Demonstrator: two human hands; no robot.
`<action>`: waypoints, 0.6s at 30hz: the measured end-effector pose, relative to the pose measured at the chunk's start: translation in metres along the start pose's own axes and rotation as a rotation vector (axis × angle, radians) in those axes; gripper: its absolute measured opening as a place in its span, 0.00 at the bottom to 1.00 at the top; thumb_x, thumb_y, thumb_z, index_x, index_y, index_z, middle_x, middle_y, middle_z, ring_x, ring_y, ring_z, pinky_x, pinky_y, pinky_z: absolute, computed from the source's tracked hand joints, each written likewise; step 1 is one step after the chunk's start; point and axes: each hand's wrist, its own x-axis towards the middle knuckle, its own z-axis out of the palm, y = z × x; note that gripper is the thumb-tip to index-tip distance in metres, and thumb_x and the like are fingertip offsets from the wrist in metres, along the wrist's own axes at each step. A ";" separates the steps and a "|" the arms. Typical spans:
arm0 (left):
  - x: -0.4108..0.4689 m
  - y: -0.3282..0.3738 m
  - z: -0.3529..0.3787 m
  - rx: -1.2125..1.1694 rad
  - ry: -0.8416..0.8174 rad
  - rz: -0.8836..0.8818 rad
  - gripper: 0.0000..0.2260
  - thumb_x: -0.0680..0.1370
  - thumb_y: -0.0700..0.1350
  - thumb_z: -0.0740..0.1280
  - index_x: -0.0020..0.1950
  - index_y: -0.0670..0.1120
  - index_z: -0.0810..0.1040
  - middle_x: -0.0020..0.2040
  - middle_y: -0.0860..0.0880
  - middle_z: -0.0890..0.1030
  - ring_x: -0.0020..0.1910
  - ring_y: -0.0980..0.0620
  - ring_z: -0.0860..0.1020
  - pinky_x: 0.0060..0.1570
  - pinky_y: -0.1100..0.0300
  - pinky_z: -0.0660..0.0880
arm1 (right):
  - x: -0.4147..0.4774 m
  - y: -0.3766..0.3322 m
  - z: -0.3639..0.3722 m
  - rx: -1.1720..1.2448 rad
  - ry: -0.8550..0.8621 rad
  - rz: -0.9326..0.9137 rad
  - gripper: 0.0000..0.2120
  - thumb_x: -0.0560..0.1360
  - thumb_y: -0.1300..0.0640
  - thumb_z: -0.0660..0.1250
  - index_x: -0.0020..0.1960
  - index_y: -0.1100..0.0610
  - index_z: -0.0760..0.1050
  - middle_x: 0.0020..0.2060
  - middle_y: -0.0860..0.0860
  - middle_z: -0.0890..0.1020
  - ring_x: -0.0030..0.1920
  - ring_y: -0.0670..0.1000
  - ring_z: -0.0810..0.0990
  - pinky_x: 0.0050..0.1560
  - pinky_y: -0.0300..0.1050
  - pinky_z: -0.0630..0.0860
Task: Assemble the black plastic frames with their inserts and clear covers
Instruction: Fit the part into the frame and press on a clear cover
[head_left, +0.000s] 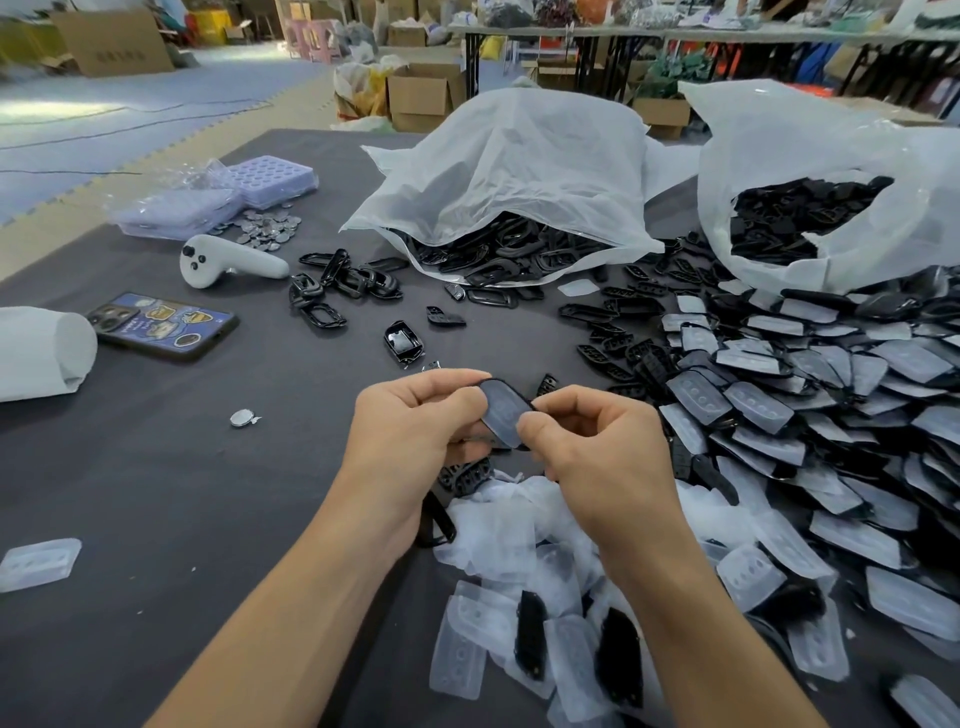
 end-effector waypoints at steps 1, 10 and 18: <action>0.000 0.000 0.000 0.018 0.007 0.000 0.07 0.78 0.32 0.70 0.49 0.41 0.86 0.35 0.45 0.86 0.30 0.53 0.83 0.32 0.63 0.79 | 0.000 0.000 0.000 0.000 0.003 0.000 0.07 0.72 0.58 0.76 0.40 0.46 0.84 0.29 0.46 0.82 0.29 0.44 0.76 0.35 0.45 0.76; -0.005 -0.008 0.007 -0.075 0.134 0.050 0.09 0.75 0.31 0.73 0.40 0.44 0.88 0.38 0.40 0.87 0.31 0.48 0.84 0.33 0.61 0.81 | -0.008 -0.003 0.014 0.244 -0.038 0.076 0.04 0.76 0.63 0.73 0.45 0.55 0.81 0.33 0.58 0.85 0.30 0.53 0.83 0.31 0.44 0.79; 0.002 -0.003 -0.002 0.342 -0.067 0.114 0.08 0.68 0.41 0.74 0.43 0.52 0.89 0.37 0.47 0.88 0.33 0.53 0.83 0.38 0.58 0.80 | -0.003 0.003 0.007 0.140 -0.024 0.023 0.11 0.77 0.68 0.67 0.45 0.53 0.80 0.28 0.60 0.81 0.25 0.52 0.77 0.28 0.41 0.72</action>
